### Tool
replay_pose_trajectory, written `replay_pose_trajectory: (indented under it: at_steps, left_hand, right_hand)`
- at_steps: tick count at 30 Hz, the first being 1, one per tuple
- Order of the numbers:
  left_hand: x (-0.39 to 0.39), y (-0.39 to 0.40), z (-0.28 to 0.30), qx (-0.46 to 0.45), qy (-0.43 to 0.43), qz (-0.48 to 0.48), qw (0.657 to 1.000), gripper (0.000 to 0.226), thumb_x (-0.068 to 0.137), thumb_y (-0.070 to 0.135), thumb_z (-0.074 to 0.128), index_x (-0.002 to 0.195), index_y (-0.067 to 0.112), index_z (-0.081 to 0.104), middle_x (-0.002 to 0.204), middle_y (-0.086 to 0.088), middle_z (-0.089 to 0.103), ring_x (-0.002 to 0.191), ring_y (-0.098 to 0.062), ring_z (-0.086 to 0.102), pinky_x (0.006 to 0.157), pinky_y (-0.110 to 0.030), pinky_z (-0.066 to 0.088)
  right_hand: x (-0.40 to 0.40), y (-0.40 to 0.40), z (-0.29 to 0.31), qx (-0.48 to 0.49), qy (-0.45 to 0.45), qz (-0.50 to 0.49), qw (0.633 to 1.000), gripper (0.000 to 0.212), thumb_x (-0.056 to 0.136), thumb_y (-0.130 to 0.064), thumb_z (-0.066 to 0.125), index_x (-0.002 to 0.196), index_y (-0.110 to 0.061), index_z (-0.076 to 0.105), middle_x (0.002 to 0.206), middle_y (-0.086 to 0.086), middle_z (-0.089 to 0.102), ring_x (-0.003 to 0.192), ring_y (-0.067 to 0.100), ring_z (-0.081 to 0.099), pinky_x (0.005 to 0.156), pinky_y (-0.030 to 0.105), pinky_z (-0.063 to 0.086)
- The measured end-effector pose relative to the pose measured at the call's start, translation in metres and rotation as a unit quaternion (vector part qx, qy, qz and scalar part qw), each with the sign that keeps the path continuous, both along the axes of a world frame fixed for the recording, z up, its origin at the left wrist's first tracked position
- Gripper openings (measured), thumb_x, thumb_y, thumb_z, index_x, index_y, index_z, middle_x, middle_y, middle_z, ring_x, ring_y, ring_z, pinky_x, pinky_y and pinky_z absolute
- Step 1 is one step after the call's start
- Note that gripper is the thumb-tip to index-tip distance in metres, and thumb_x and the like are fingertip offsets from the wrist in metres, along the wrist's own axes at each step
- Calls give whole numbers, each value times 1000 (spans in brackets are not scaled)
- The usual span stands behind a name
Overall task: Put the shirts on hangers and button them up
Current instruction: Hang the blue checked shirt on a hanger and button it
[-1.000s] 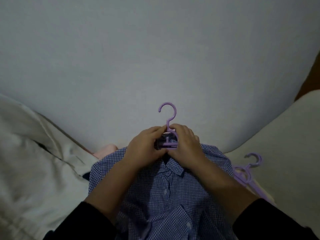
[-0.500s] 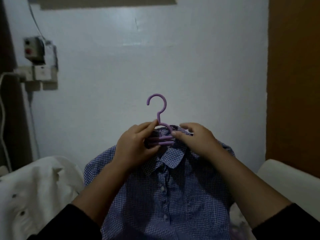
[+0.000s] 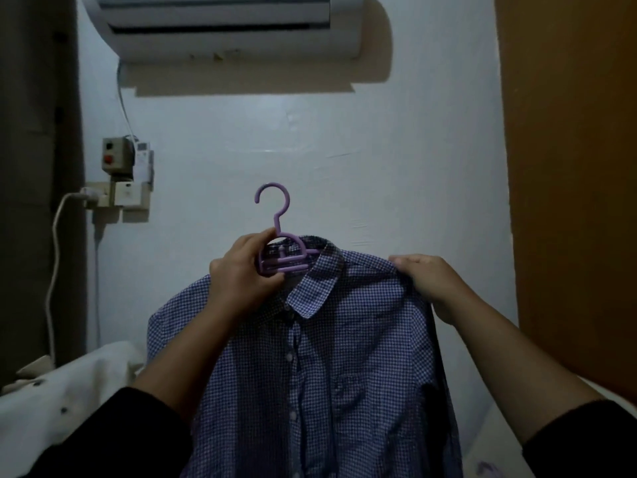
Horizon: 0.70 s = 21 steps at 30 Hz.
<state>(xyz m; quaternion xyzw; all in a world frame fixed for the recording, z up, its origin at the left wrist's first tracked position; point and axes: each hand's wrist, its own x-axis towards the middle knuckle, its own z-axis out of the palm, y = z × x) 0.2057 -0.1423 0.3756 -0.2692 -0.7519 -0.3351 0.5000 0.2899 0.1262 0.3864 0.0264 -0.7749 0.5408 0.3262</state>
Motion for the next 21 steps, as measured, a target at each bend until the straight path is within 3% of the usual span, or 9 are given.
replay_pose_trajectory:
  at_steps: [5,8,11,17,19,21]
  left_hand:
    - [-2,-11,14,18,-2,-8,1000,70,64,31,80,128,37,54,121,8,60,108,-13,59,96,-34,39]
    - [-3,-10,21,21,-4,-25,999,70,65,24,83,127,37,54,118,9,59,108,-14,59,101,-43,39]
    - [-6,-11,24,13,3,-27,1000,72,65,21,84,128,36,54,112,14,56,107,-13,59,101,-44,41]
    - [-13,-12,20,10,-33,-44,998,71,66,22,84,125,45,50,109,18,53,105,-10,59,104,-47,38]
    - [-11,-6,19,12,-45,-34,998,70,67,23,82,126,43,51,111,17,55,107,-11,59,105,-42,36]
    - [-8,1,16,5,-49,-9,999,69,69,25,80,129,42,50,118,13,57,110,-11,57,98,-35,33]
  right_hand:
    - [3,3,4,-133,37,34,990,8,84,-4,65,91,-5,70,90,11,70,80,20,66,70,27,52]
    - [-3,3,9,-219,63,46,973,5,85,-8,66,89,-6,69,90,12,70,80,24,67,74,34,56]
    - [-8,8,8,-167,37,44,984,13,90,-22,63,89,-10,68,88,8,71,81,23,67,77,33,55]
    - [-9,19,7,-94,33,-23,995,30,97,-35,47,86,-13,65,87,4,61,73,16,56,63,28,45]
    - [-12,11,7,-45,46,-40,997,28,97,-34,47,84,-17,64,93,3,66,80,15,59,70,28,47]
    - [-15,-3,9,37,115,-88,989,20,94,-35,51,82,-24,62,91,-4,66,89,17,59,88,36,47]
